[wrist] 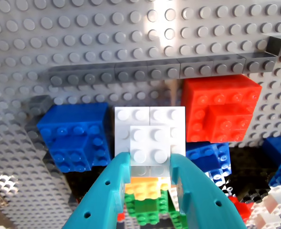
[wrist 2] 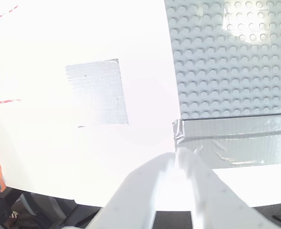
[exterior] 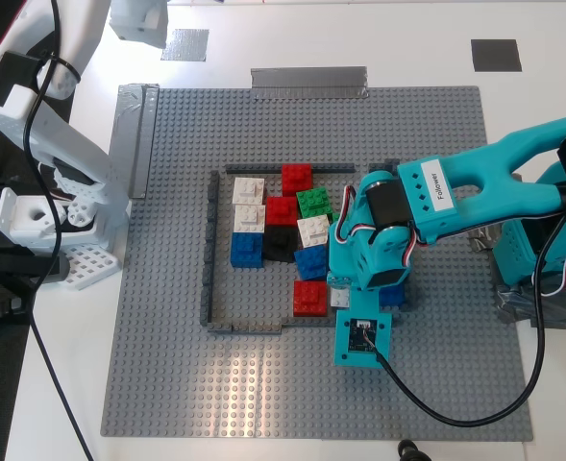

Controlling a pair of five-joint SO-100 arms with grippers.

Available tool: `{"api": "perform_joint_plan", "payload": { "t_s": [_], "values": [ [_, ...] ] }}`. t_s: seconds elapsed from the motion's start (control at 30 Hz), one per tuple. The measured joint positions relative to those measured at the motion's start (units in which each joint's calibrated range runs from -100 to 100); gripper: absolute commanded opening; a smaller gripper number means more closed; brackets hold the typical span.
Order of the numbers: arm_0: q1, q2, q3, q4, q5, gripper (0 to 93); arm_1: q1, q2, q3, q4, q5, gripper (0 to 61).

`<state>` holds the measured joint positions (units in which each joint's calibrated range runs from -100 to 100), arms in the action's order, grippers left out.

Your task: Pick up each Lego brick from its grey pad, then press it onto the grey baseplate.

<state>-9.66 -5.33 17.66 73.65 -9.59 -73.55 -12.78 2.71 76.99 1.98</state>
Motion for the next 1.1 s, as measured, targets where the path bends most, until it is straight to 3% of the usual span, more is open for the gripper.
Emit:
{"api": "perform_joint_plan", "payload": {
  "t_s": [0.43, 0.53, 1.0, 1.1],
  "values": [
    [0.0, 0.0, 0.0, 0.0, 0.0, 0.0, 1.9, -3.0, 0.0, 4.3, 0.4, 0.1],
    [0.0, 0.0, 0.0, 1.3, 0.0, 5.3, 1.7, -3.3, 0.0, 4.7, 0.4, 0.1],
    [0.0, 0.0, 0.0, 2.0, 0.0, 6.3, 1.4, -3.4, 0.0, 4.0, 0.4, 0.1],
    [0.0, 0.0, 0.0, 2.0, 0.0, 10.0, 0.8, -3.4, 0.0, 4.0, 0.4, 0.1]
  ]
}}
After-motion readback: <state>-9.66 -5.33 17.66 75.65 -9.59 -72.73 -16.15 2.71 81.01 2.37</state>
